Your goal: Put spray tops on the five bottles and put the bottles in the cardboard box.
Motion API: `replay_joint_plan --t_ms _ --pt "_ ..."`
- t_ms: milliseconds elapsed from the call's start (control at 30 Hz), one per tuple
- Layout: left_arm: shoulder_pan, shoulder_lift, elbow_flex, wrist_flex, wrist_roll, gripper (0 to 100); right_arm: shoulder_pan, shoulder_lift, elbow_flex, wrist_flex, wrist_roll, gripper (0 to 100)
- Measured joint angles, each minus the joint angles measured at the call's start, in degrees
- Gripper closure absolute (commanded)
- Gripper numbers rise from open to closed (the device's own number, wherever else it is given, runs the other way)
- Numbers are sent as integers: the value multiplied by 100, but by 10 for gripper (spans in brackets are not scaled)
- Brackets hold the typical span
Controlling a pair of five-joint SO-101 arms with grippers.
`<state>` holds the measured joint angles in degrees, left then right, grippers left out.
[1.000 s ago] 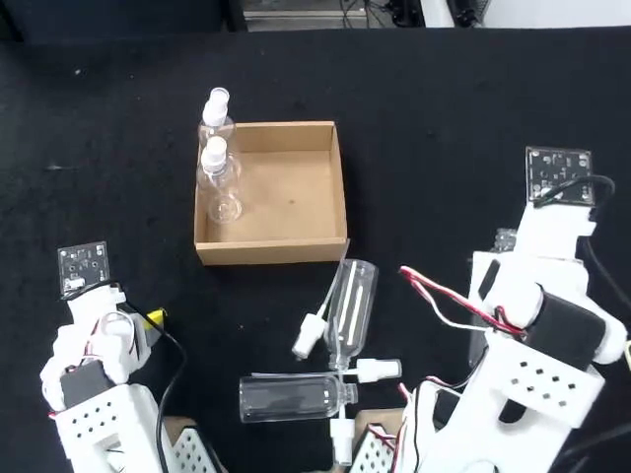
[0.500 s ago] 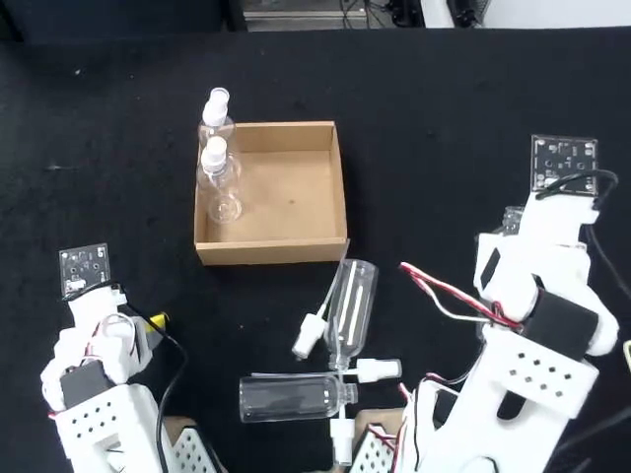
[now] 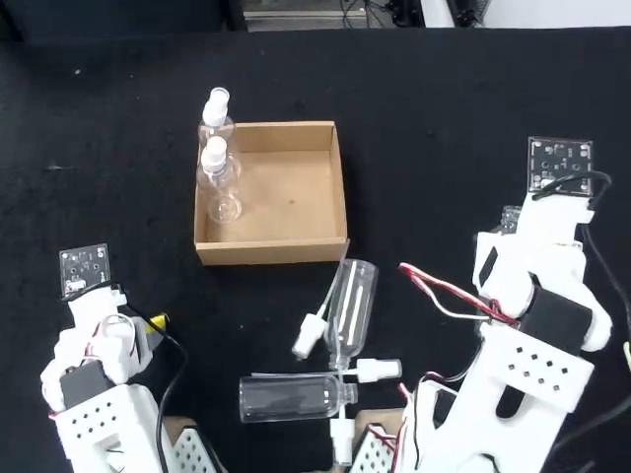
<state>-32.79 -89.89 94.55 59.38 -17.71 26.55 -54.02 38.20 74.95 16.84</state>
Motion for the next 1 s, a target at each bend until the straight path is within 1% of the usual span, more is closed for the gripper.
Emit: replay_joint_plan --t_ms 300,733,900,1000 --pt "0 0 0 18 9 679 0 0 0 -9 -193 988" --pt "-9 -18 0 105 9 679 0 0 0 -9 -220 988" --pt "44 -18 0 105 9 679 0 0 132 -281 -229 988" --pt "193 0 -44 105 9 679 0 0 316 -510 -457 988"
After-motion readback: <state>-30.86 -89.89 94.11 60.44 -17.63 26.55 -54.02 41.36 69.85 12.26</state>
